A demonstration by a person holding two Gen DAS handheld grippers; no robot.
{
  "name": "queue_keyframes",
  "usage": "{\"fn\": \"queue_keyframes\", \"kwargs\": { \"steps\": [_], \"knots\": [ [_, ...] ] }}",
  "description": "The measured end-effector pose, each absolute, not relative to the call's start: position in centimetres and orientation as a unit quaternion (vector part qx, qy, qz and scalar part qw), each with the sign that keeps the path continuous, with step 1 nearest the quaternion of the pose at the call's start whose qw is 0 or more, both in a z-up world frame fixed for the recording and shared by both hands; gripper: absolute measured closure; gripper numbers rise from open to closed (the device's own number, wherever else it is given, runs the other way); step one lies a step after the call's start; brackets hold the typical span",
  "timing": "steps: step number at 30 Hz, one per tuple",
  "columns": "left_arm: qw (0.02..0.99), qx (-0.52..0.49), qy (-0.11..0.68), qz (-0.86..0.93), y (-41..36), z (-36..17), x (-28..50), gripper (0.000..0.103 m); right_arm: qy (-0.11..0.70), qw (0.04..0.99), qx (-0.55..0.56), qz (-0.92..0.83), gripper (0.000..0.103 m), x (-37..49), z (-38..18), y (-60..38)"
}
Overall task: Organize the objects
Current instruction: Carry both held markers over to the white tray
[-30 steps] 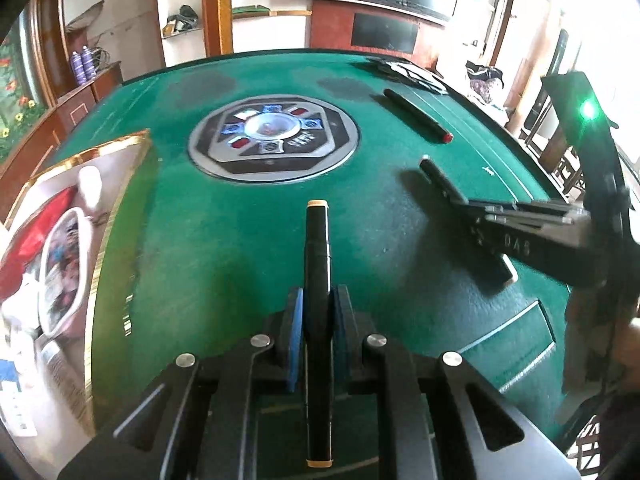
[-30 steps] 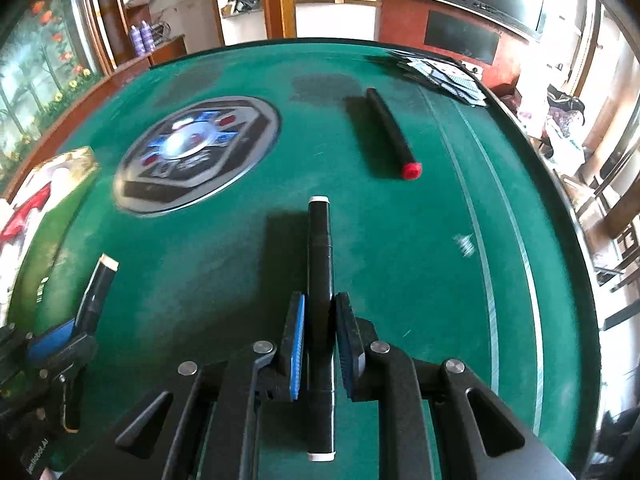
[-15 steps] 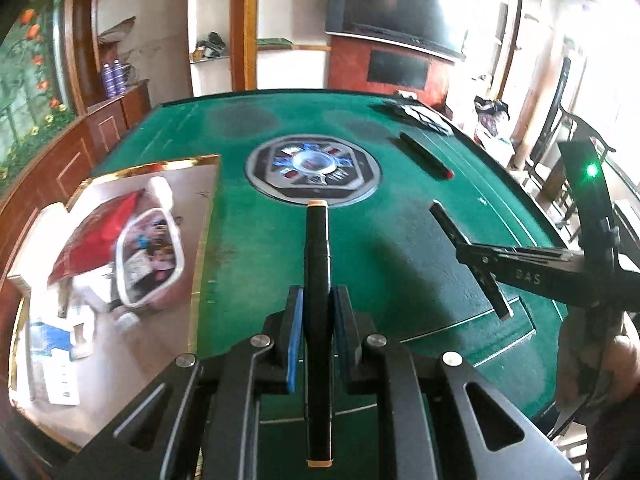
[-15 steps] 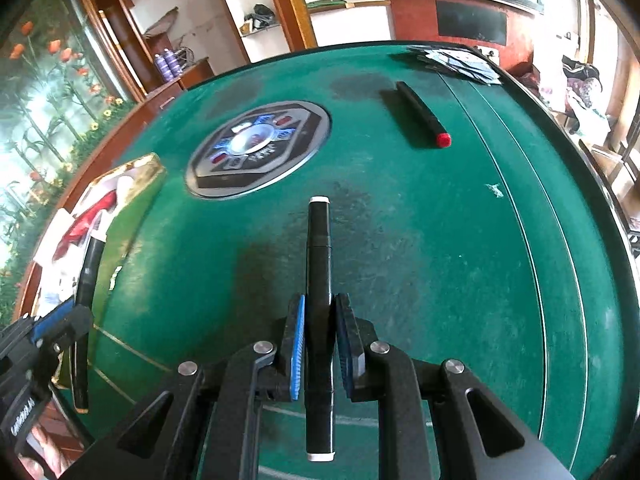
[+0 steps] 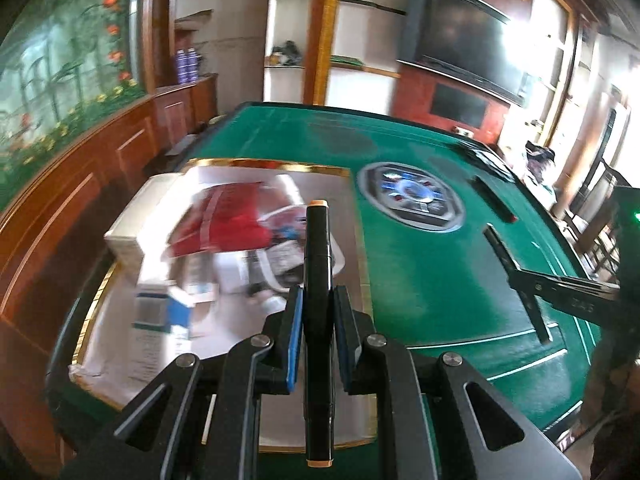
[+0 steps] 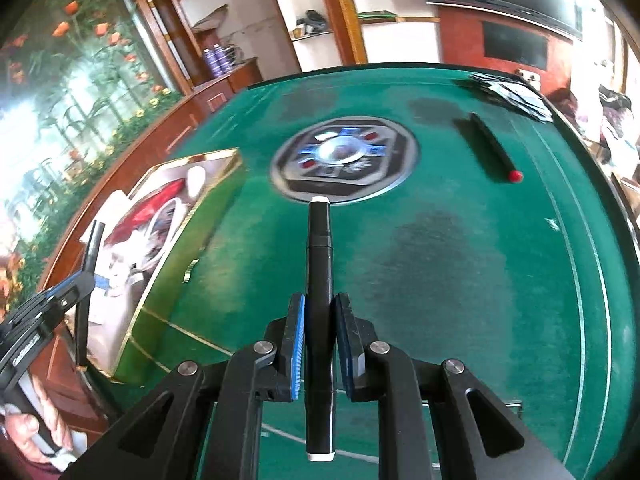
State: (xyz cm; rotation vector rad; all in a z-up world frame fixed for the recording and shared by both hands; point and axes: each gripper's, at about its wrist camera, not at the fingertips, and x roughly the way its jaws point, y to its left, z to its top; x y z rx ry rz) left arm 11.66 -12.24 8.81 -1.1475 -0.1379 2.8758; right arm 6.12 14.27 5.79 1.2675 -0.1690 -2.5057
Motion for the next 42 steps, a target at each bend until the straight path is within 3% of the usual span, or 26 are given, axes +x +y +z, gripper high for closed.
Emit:
{"fn": "queue_keyframes", "kwargs": {
  "steps": [14, 21, 29, 42],
  "knots": [
    [-0.052, -0.373, -0.070, 0.924, -19.9, 7.3, 11.0, 0.089, -0.036, 0.239, 0.446, -0.862, 0.087, 5.9, 7.2, 5.4],
    [-0.045, -0.387, -0.068, 0.919, -20.1, 5.9, 10.2, 0.089, -0.030, 0.276, 0.453, -0.847, 0.087, 5.3, 6.9, 0.9],
    [-0.077, -0.375, -0.010, 0.924, -18.9, 5.6, 8.8, 0.089, -0.017, 0.309, 0.466, -0.829, 0.086, 5.0, 5.8, -3.9],
    [-0.091, -0.373, 0.007, 0.924, -19.5, 4.6, 7.1, 0.089, 0.025, 0.297, 0.464, -0.834, 0.086, 4.8, 4.3, -8.0]
  ]
}}
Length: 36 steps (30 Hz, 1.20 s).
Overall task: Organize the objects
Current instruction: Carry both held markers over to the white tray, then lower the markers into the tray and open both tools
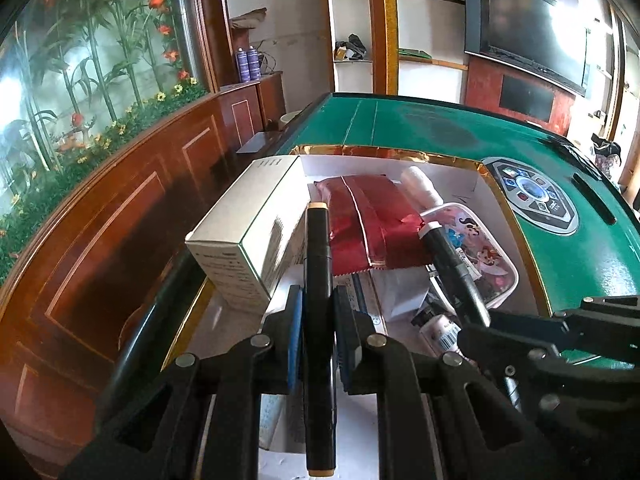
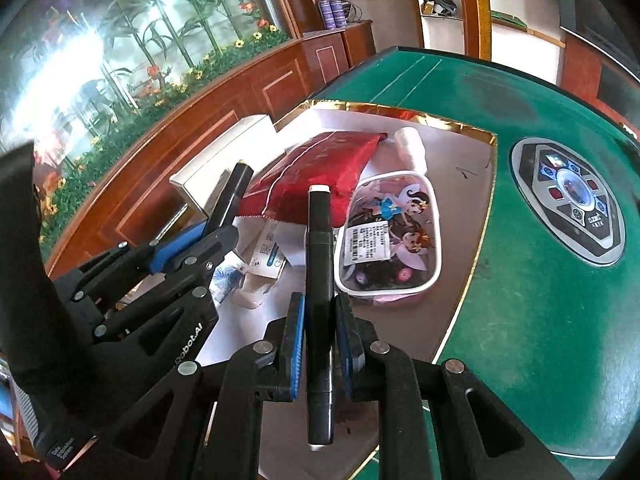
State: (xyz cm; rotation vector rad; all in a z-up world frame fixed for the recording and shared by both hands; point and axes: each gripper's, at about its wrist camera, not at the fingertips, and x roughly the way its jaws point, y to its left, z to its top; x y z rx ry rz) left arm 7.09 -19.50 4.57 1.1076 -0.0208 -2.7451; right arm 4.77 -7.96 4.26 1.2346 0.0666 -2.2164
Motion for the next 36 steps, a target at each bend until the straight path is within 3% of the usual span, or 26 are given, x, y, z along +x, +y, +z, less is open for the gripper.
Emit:
{"fn": "queue_keyframes", "kwargs": {
  "steps": [31, 35, 36],
  "knots": [
    [0.072, 0.389, 0.028, -0.918, -20.3, 3.0, 6.5, 0.088, 0.060, 0.276, 0.462, -0.841, 0.086, 4.8, 3.3, -9.2],
    [0.073, 0.390, 0.031, -0.917, -20.5, 3.0, 6.5, 0.084, 0.063, 0.277, 0.463, -0.839, 0.086, 4.9, 3.2, -9.2],
    [0.075, 0.395, 0.033, -0.915, -20.6, 2.8, 6.4, 0.073, 0.063, 0.277, 0.464, -0.839, 0.086, 5.0, 3.2, -9.1]
  ]
}}
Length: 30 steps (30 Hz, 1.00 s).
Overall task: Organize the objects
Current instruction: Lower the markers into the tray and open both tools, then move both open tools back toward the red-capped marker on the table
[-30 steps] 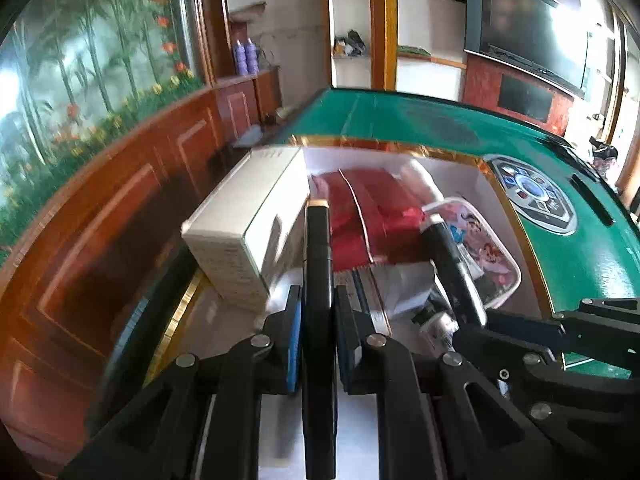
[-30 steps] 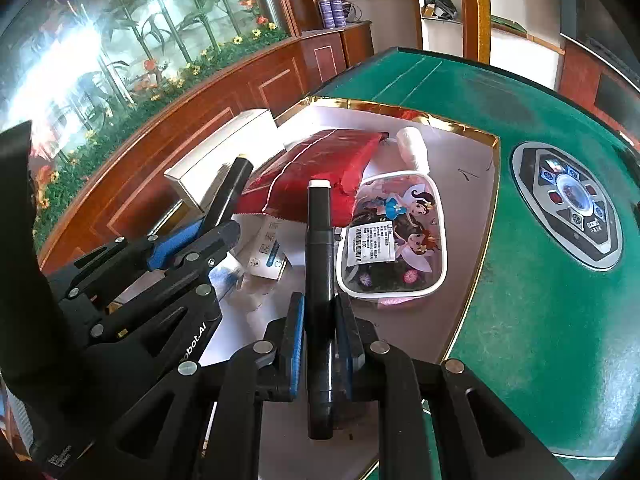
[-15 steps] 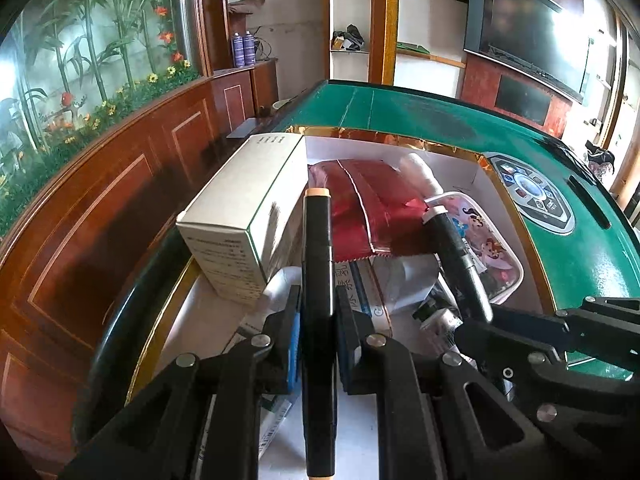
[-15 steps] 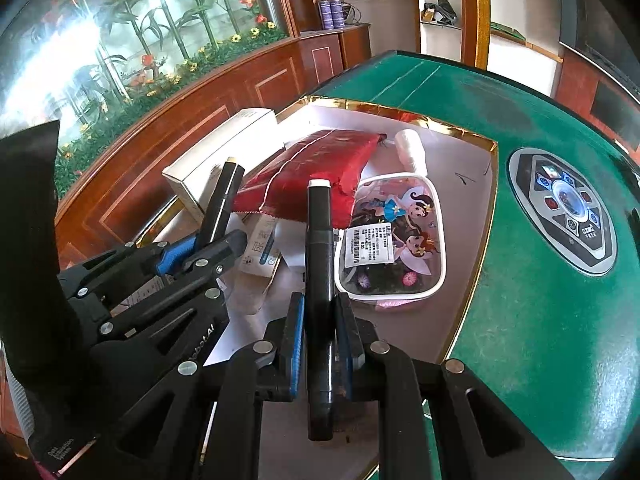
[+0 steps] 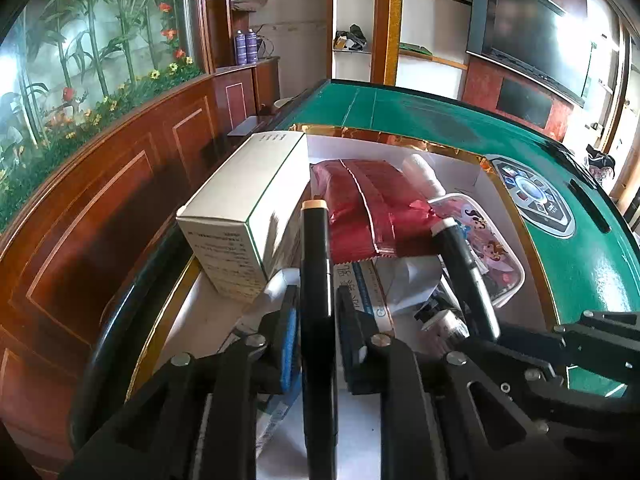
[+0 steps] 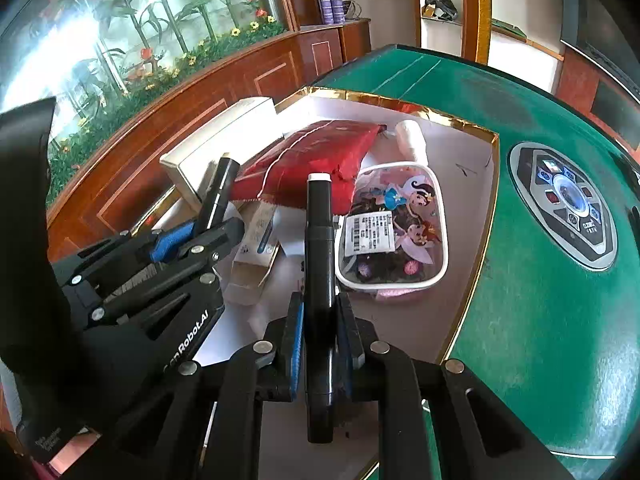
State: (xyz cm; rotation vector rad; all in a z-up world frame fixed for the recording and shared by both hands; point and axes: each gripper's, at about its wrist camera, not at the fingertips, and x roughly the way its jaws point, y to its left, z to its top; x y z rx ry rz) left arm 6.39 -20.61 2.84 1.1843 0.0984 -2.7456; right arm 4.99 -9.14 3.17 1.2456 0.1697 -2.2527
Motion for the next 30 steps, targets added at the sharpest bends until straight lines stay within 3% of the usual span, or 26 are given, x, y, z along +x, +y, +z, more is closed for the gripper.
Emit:
{"fn": "queue_keyframes", "kwargs": {
  "steps": [6, 8, 11, 13, 14, 16, 19, 21, 30],
  "knots": [
    [0.077, 0.397, 0.040, -0.914, -20.9, 2.7, 6.3, 0.067, 0.064, 0.277, 0.471, -0.835, 0.086, 5.5, 2.6, -9.0],
    [0.079, 0.396, 0.037, -0.914, -20.8, 2.7, 6.2, 0.056, 0.065, 0.278, 0.471, -0.835, 0.086, 5.6, 2.5, -9.0],
    [0.074, 0.397, 0.035, -0.914, -20.7, 2.7, 6.2, 0.049, 0.064, 0.278, 0.471, -0.835, 0.086, 5.7, 2.5, -8.8],
    [0.075, 0.399, 0.030, -0.913, -20.7, 2.7, 6.2, 0.034, 0.053, 0.275, 0.474, -0.834, 0.086, 5.6, 2.4, -8.4],
    [0.082, 0.400, 0.027, -0.912, -20.7, 2.7, 6.2, 0.020, 0.045, 0.273, 0.477, -0.834, 0.085, 5.4, 2.5, -8.1],
    [0.079, 0.393, 0.035, -0.915, -20.8, 2.9, 6.4, 0.013, 0.022, 0.272, 0.478, -0.835, 0.083, 5.2, 2.7, -7.3],
    [0.073, 0.388, 0.050, -0.917, -21.3, 3.1, 6.6, 0.011, -0.002, 0.271, 0.467, -0.842, 0.065, 5.2, 3.4, -6.0],
    [0.070, 0.384, 0.057, -0.919, -21.4, 3.2, 6.9, 0.011, -0.024, 0.273, 0.449, -0.850, 0.045, 5.4, 4.2, -4.8],
    [0.028, 0.301, 0.082, -0.950, -18.5, 9.1, 10.1, 0.005, -0.078, 0.237, 0.366, -0.897, 0.024, 6.8, 6.8, 4.0]
  ]
}}
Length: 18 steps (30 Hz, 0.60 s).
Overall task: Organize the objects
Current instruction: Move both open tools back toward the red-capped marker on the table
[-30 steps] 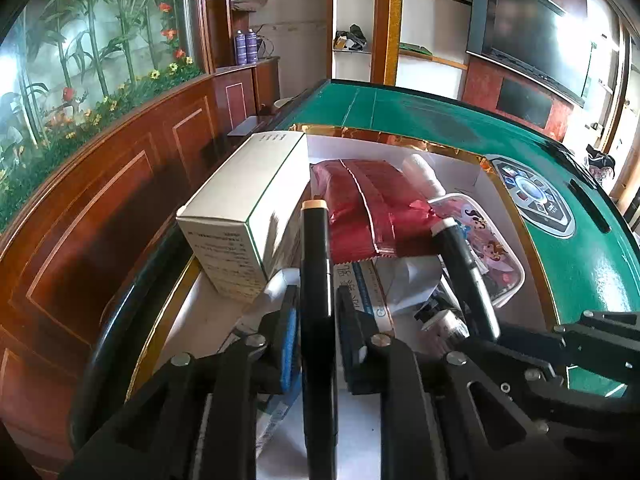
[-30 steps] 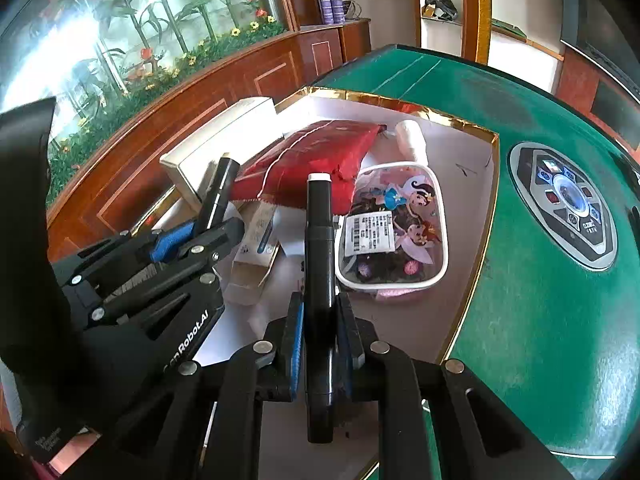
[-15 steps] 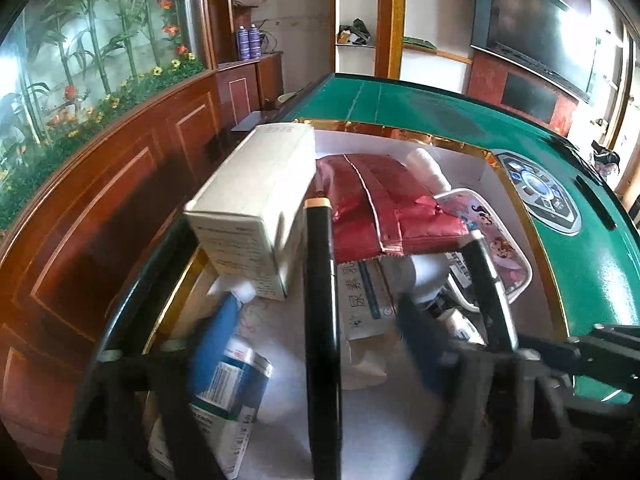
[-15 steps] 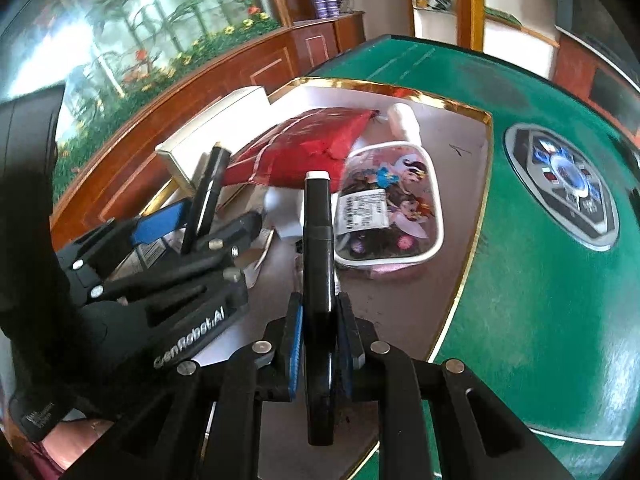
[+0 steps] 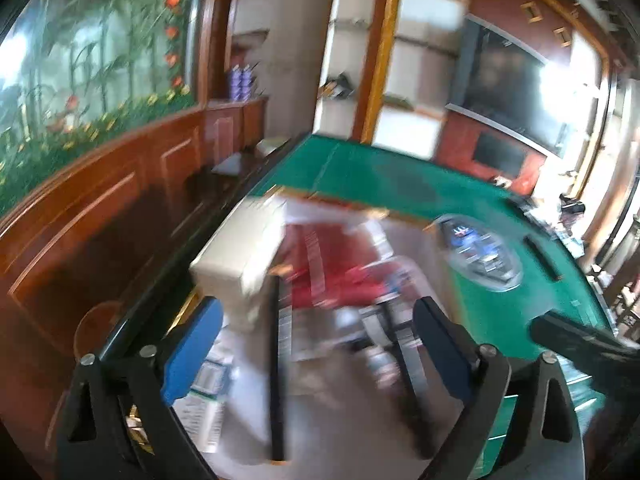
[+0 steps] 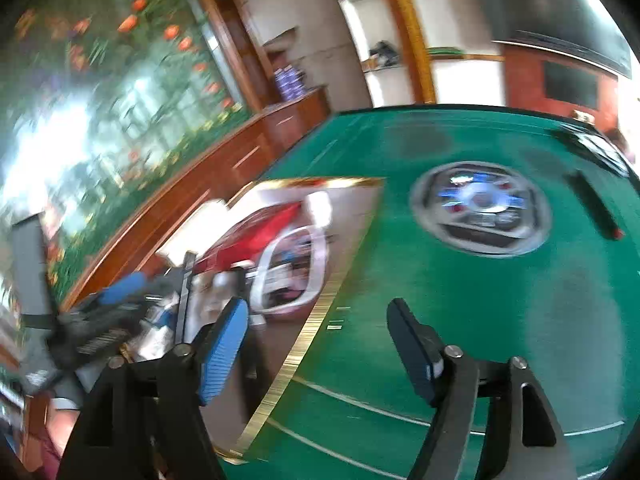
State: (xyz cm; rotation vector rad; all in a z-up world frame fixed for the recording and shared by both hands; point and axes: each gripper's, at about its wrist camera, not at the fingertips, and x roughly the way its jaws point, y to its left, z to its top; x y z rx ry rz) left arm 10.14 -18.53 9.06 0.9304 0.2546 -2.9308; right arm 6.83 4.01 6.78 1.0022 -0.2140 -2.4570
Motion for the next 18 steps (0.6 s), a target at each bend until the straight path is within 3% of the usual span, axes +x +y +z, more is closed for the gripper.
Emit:
{"fn": "queue_keyframes", "kwargs": {
  "steps": [8, 18],
  "knots": [
    [-0.083, 0.301, 0.010, -0.950, -7.4, 12.0, 8.3, 0.001, -0.149, 0.148, 0.377, -0.902, 0.024, 5.8, 5.6, 15.7],
    [-0.173, 0.389, -0.036, -0.904, 7.7, 6.9, 0.7, 0.001, -0.221, 0.043, 0.375, -0.899, 0.024, 6.3, 4.4, 28.9]
  ]
}}
